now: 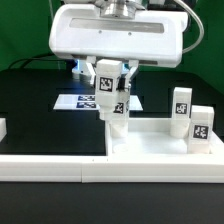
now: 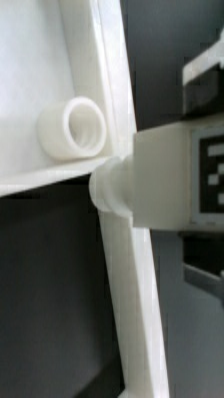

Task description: Assemble square table

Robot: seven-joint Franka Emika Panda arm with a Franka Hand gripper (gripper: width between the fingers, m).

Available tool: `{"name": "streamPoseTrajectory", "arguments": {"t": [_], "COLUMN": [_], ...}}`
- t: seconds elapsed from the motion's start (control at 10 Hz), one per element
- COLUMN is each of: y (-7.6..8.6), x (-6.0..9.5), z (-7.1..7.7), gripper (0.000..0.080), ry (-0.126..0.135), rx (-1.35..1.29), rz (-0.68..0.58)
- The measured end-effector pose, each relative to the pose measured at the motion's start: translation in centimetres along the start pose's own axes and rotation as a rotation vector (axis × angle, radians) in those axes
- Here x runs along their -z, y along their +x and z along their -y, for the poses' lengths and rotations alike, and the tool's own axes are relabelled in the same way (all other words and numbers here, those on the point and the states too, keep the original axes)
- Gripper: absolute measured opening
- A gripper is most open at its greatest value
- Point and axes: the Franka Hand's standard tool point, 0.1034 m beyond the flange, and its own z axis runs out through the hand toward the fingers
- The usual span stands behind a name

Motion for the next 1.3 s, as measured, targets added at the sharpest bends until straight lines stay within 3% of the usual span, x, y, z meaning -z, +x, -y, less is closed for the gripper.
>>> {"name": "streamPoseTrajectory", "arguments": {"t": [0.4,1.3], "y": [2.5,-0.5], "x": [-2.4,-4.6], "z": [2.3,3.2], "gripper": [0.0287,0.0287], "ry": [0.001,-0.011], "rx": [0.030,0.074], "rz": [-0.021,0.004]}}
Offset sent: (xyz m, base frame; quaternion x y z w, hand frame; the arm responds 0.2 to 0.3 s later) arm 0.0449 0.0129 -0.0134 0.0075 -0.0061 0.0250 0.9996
